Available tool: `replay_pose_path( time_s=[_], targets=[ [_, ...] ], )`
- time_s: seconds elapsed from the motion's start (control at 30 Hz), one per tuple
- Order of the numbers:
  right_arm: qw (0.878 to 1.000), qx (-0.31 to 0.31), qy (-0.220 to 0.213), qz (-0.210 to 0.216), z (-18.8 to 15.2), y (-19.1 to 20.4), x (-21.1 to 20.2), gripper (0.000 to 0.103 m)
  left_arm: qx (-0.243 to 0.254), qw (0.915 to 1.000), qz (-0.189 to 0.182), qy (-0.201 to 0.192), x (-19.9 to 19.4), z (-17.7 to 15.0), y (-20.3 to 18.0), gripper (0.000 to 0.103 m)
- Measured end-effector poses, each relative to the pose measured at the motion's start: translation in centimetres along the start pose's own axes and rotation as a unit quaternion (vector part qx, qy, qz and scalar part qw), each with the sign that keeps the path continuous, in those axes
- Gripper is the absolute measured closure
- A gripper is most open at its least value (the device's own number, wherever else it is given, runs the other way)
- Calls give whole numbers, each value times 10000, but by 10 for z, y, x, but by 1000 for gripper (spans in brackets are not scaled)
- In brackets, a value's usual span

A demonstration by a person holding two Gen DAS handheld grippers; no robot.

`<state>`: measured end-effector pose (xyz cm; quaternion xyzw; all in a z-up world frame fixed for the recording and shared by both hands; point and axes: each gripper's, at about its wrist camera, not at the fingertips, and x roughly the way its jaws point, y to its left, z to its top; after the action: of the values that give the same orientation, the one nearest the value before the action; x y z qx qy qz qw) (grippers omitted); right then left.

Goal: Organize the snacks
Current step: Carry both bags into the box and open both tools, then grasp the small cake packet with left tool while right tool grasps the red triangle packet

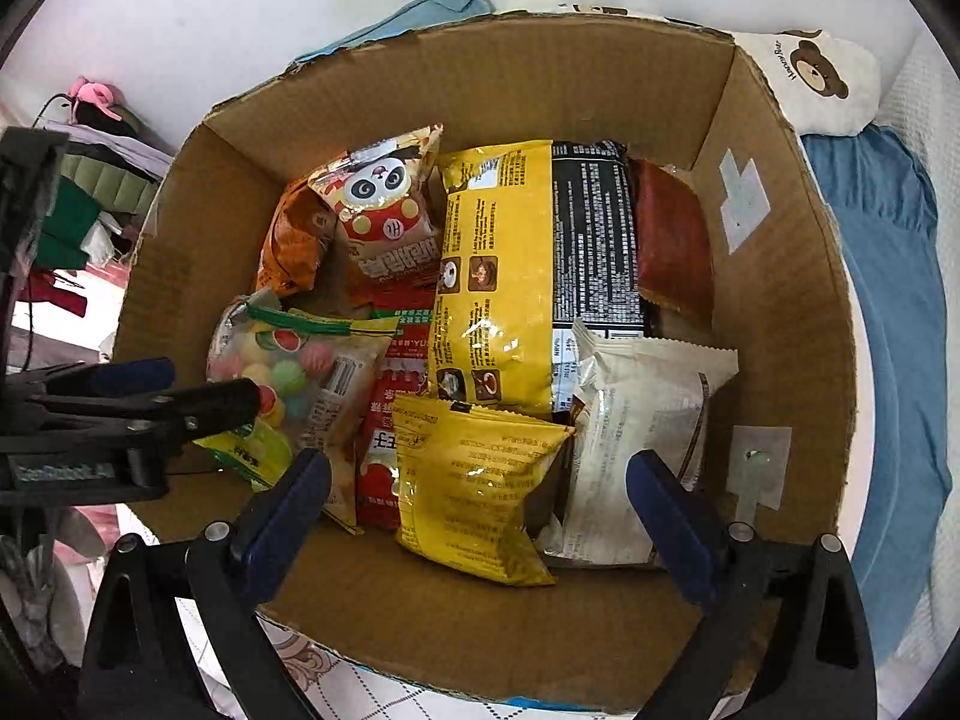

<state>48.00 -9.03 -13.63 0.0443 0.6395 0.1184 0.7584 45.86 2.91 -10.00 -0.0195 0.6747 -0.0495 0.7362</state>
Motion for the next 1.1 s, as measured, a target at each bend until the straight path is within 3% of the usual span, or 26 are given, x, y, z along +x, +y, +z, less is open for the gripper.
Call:
replay_pose_path(
  time_s=[0.13, 0.63, 1.1],
  targets=[
    [9999, -6, -94, -140, -1, -1, -3, 2, -66, 9999, -52, -118, -7, -6, 4, 8],
    [9945, -180, -829, -615, -30, 5, -51, 2, -125, 9929, 85, -1181, -41, -48, -11, 8],
    [9821, -260, -1746, -664, -78, 16, -127, 2, -11, 9714, 283, -2359, -109, -105, -26, 8]
  ],
)
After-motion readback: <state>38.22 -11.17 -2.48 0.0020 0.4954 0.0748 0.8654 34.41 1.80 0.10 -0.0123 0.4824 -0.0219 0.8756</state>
